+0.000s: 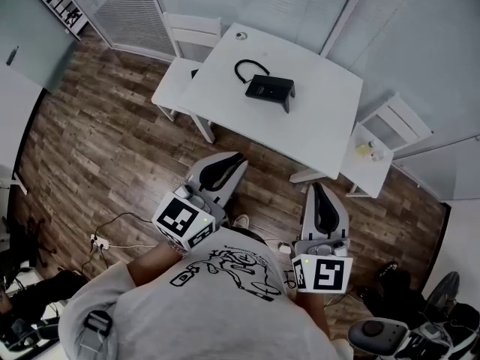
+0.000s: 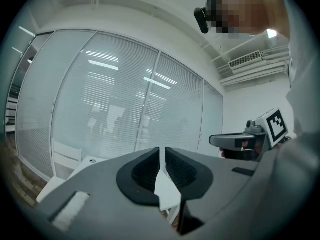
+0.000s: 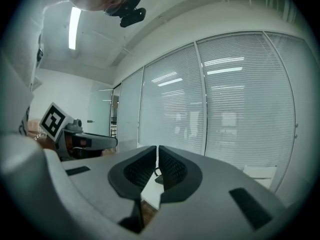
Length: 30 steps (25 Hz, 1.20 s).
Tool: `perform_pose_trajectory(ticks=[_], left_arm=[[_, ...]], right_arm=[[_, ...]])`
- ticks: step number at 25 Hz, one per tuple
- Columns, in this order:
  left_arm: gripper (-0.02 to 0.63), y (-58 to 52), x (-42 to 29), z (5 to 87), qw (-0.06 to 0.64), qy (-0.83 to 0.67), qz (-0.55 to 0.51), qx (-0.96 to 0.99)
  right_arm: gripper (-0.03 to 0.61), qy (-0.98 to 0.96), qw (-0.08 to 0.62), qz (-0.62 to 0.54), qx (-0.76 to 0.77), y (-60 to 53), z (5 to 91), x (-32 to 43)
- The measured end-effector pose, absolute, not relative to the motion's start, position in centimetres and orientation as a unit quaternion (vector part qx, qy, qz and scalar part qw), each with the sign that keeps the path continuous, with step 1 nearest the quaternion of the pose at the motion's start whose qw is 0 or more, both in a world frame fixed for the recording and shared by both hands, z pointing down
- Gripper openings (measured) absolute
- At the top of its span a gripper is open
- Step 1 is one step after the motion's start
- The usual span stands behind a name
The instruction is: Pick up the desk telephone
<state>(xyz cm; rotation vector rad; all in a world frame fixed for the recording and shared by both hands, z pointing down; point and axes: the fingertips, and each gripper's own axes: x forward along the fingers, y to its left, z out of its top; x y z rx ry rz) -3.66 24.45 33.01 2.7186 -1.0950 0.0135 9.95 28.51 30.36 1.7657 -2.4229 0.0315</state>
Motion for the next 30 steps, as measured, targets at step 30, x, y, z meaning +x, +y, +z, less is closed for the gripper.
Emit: perform_pose_trajectory(ticks=[30], left_arm=[[0.032, 3.0, -12.0, 35.0, 0.135, -0.325, 0.015, 0.936]], right_arm=[[0.014, -0.781, 0.083, 0.037, 0.618, 7.9, 31.7, 0.5]])
